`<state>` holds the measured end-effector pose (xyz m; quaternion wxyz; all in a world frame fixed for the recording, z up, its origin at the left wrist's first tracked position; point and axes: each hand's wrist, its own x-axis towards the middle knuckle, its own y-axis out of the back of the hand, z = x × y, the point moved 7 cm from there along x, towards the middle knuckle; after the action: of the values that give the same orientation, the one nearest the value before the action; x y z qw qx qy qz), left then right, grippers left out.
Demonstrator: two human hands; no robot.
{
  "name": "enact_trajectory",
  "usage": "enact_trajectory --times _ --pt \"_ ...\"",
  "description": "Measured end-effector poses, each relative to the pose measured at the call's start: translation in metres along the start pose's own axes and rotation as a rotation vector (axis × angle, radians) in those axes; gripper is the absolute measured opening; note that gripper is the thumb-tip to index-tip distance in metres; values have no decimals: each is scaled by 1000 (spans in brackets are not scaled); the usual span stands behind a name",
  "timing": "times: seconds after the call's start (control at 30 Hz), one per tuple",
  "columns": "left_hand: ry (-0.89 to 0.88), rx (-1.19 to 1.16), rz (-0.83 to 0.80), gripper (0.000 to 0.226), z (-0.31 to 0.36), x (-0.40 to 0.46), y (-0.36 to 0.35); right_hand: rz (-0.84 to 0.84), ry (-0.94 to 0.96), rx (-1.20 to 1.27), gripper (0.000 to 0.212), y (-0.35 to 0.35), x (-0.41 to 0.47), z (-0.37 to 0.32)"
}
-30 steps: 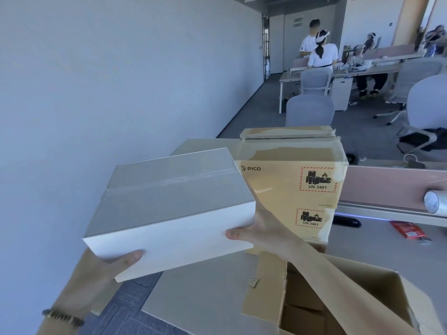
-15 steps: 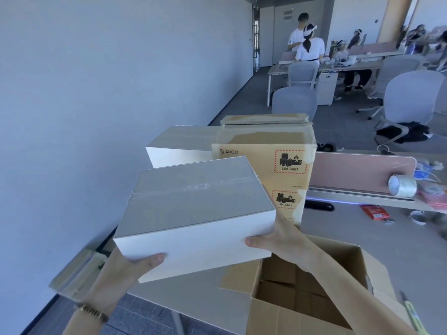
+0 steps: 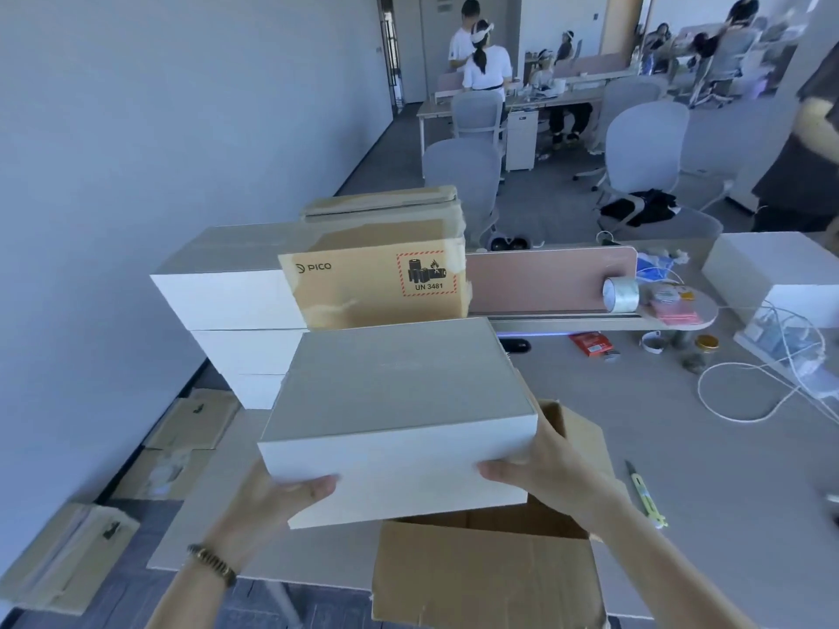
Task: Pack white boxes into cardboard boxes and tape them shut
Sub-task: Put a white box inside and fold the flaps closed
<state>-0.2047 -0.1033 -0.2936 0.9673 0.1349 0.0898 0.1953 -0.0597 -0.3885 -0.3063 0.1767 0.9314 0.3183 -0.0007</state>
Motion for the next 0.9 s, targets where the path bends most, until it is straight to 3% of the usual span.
enact_trajectory --times 0.17,0.37,0.5,0.7,0.9 --pt "53 -15 -83 33 -7 16 -42 110 -51 8 96 32 -18 40" --pt "64 2 -244 63 -23 38 -76 213 -179 19 123 50 -30 84" --pt "107 1 -297 82 -34 50 -87 248 -268 -121 106 52 -29 111" --pt "122 -19 -308 64 -39 64 -96 269 -306 -32 72 48 -27 119" --pt "99 -13 -311 67 -48 80 -101 283 -357 -14 81 57 -23 129"
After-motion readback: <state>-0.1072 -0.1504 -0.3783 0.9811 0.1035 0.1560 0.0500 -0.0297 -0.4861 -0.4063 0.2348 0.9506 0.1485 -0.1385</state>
